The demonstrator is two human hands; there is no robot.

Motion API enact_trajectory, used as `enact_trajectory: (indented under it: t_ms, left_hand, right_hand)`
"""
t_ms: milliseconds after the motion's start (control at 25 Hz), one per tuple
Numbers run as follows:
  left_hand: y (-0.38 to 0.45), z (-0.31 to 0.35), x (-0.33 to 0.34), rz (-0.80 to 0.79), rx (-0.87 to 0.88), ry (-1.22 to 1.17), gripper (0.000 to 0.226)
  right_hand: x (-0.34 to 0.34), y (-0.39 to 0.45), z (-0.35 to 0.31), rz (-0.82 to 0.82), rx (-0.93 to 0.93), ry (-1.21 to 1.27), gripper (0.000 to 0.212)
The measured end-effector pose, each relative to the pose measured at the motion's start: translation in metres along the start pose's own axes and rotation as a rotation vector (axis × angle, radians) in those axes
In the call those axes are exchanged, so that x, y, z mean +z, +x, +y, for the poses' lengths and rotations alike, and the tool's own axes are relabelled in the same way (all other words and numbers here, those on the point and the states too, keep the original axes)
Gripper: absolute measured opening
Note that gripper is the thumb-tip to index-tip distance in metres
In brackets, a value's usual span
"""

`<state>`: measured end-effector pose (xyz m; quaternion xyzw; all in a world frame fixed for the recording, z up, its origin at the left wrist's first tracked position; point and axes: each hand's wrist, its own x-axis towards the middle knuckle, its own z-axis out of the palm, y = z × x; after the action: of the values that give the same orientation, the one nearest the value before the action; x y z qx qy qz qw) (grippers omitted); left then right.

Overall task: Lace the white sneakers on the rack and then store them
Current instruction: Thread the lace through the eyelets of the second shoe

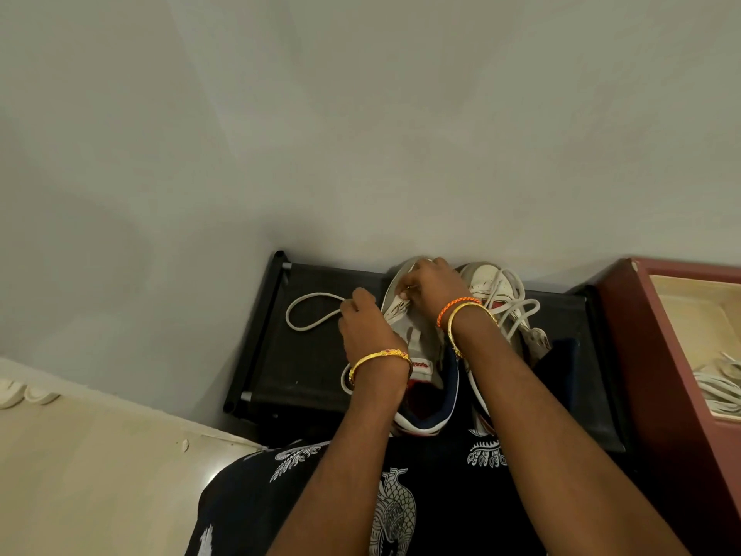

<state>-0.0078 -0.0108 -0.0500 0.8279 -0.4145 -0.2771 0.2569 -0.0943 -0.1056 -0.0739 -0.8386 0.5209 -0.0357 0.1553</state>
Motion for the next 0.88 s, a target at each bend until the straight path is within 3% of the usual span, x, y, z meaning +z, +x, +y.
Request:
enact_trajectory:
  t_ms: [120, 240, 440, 560, 640, 720, 800, 880]
  left_hand:
    - [0.0, 0.001, 0.005, 0.015, 0.019, -0.038, 0.076]
    - [0.0, -0.001, 0.009, 0.015, 0.025, -0.049, 0.075]
    - [-0.006, 0.003, 0.008, -0.012, 0.026, -0.013, 0.073]
    - [-0.011, 0.005, 0.004, -0.012, 0.002, -0.069, 0.066]
    - [-0.013, 0.003, -0.001, 0.007, -0.068, -0.105, 0.063]
    - [-0.012, -0.001, -0.007, 0.029, -0.151, -0.072, 0.065]
    - [-0.011, -0.006, -0.012, 0.0, -0.223, 0.129, 0.069]
    - [-0.013, -0.008, -0.016, -0.116, -0.27, 0.236, 0.06]
  right_hand:
    - [0.005, 0.005, 0.002, 0.126, 0.037, 0.066, 0.017]
    - [0.005, 0.002, 0.003, 0.345, 0.126, 0.293, 0.016]
    - [0.003, 0.001, 0.018, 0.713, 0.458, 0.736, 0.019]
    - [0.005, 0.001, 0.023, 0.79, 0.636, 0.848, 0.016]
    - [0.001, -0.003, 0.022, 0.776, 0.592, 0.777, 0.014]
    - [-0.005, -0.007, 0.02, 0.668, 0.357, 0.548, 0.013]
    - [-0.008, -0.008, 0.015, 0.361, 0.132, 0.291, 0.024]
    - [-0.006, -0.008, 0.005, 0.053, 0.101, 0.091, 0.028]
